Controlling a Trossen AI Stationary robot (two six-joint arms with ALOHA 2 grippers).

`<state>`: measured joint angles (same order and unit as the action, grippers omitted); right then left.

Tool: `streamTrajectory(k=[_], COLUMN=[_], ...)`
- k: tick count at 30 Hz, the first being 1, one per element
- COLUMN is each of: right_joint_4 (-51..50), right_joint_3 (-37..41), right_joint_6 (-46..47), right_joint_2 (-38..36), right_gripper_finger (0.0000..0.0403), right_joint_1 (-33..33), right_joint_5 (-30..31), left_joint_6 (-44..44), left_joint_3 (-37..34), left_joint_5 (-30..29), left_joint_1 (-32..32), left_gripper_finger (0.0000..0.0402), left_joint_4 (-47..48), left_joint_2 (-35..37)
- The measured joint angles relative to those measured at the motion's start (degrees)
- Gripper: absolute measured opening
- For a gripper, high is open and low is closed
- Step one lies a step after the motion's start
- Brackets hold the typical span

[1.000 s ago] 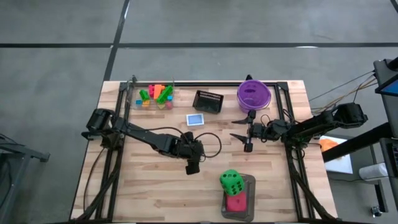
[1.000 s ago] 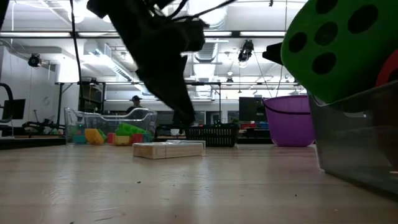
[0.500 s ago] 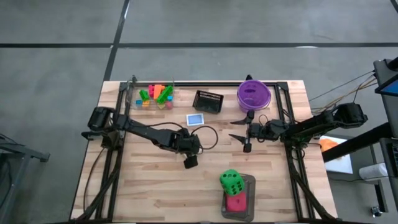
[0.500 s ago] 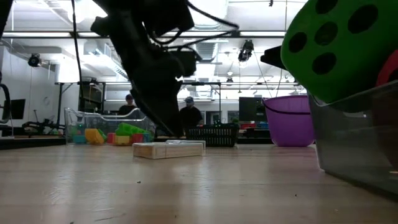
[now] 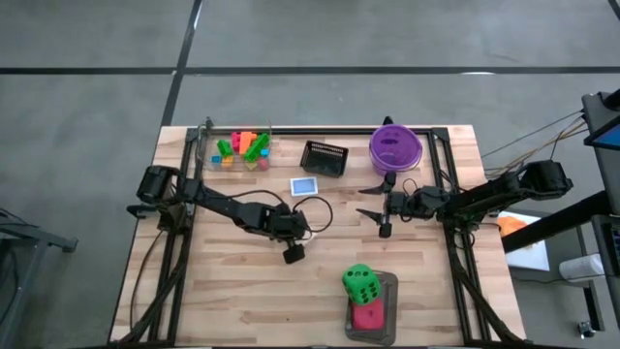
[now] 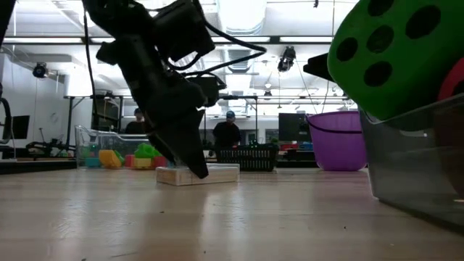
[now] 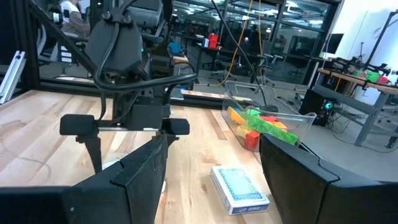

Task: Pick & Place Toys
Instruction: Put the yellow deck of cards into the black basket

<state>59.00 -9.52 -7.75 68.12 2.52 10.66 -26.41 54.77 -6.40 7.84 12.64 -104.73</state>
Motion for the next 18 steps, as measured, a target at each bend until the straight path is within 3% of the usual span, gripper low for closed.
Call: streamTrajectory(k=[5,11,18], right_joint_4=[0.0,-0.01,-0.45], right_joint_3=[-0.01,-0.01,-0.01], right_joint_6=[0.0,0.03,0.07], right_joint_2=[0.0,0.0,0.0], right_gripper_finger=[0.0252,0.0252,0.0252], right_joint_1=[0.0,-0.05,-0.07], right_joint_5=[0.02,0.02,0.02], left_joint_6=[-1.64,-2.62,0.44], left_joint_3=[-1.71,-2.39,-2.39], left_joint_5=[-1.76,-4.03,-5.58], left_joint_1=[0.0,-0.02,0.1], left_gripper_finger=[0.0374,0.0301,0.03], left_joint_4=[-1.62,-1.17,-0.89], left_joint_2=[0.09,0.28,0.25])
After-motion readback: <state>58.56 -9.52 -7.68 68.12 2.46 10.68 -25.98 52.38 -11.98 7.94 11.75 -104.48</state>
